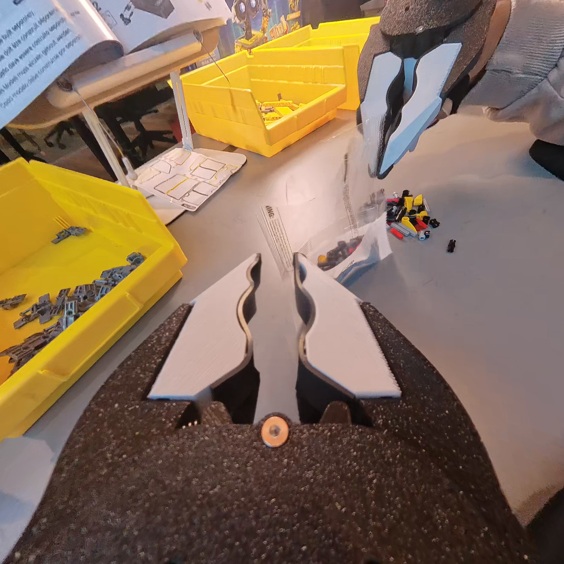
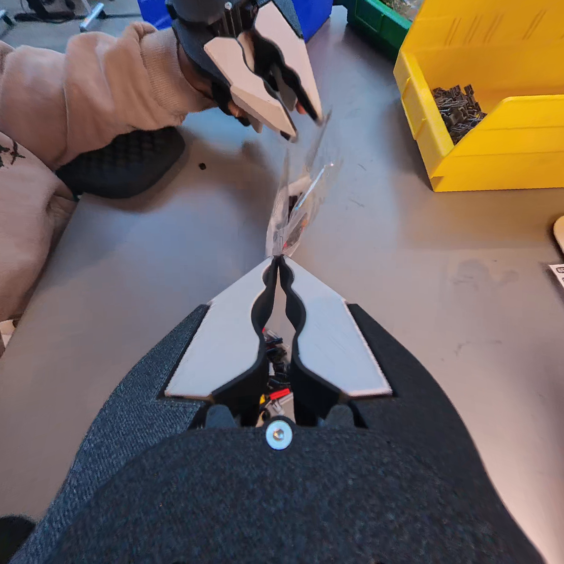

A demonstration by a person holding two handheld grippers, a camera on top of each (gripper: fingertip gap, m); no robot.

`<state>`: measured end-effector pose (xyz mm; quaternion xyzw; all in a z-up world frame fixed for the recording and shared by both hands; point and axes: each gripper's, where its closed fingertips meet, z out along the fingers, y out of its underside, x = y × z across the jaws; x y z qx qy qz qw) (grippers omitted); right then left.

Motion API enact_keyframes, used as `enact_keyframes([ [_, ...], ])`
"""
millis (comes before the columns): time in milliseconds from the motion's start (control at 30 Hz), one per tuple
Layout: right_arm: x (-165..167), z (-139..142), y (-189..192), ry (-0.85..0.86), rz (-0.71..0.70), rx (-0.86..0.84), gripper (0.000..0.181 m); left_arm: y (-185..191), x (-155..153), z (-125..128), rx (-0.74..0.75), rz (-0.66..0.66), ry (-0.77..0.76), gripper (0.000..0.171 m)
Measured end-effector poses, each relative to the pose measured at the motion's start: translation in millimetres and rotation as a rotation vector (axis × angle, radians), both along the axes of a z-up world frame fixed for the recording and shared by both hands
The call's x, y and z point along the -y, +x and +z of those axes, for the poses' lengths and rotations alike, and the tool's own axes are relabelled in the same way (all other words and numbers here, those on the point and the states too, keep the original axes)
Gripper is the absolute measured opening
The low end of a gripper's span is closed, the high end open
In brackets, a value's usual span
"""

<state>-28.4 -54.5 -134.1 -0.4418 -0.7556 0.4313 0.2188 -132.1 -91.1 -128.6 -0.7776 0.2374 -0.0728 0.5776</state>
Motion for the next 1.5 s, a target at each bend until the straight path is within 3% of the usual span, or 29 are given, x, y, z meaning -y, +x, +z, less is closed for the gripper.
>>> enact_keyframes([
  [100,-6,1,6,0.041,0.001,0.001,0.000,0,25,-5,0.046,-0.035,-0.168,0.044],
  [200,-9,0,6,0.052,-0.004,0.008,0.000,16,73,-28,0.017,-0.159,-0.378,0.040],
  [333,-12,0,6,0.068,-0.006,0.018,0.000,14,120,-63,-0.082,-0.174,-0.543,0.029],
  [567,-14,1,8,0.079,-0.014,0.017,0.000,8,141,-82,-0.128,-0.127,-0.579,0.019],
  [700,-15,1,9,0.080,-0.014,0.016,0.000,6,139,-83,-0.151,-0.116,-0.557,0.006],
  [800,-14,1,9,0.078,-0.011,0.016,0.000,5,135,-80,-0.177,-0.119,-0.538,0.006],
  [867,-12,2,9,0.076,0.001,0.014,0.000,5,112,-55,-0.157,-0.095,-0.411,0.006],
  [1000,0,4,11,0.068,0.057,0.007,0.000,29,47,29,-0.111,-0.090,-0.070,0.005],
  [1067,3,4,12,0.084,0.074,0.003,0.000,41,20,44,-0.172,-0.088,-0.021,0.006],
  [1200,6,4,15,0.084,0.088,0.002,0.000,52,-15,39,-0.219,-0.085,-0.028,0.008],
  [1267,6,4,15,0.079,0.090,0.001,0.000,56,-17,36,-0.188,-0.100,-0.039,0.021],
  [1433,4,4,16,0.076,0.087,0.003,0.000,49,-3,48,0.056,-0.146,0.056,0.038],
  [1500,3,4,17,0.076,0.087,0.006,0.000,36,5,40,0.150,-0.167,0.043,0.045],
])
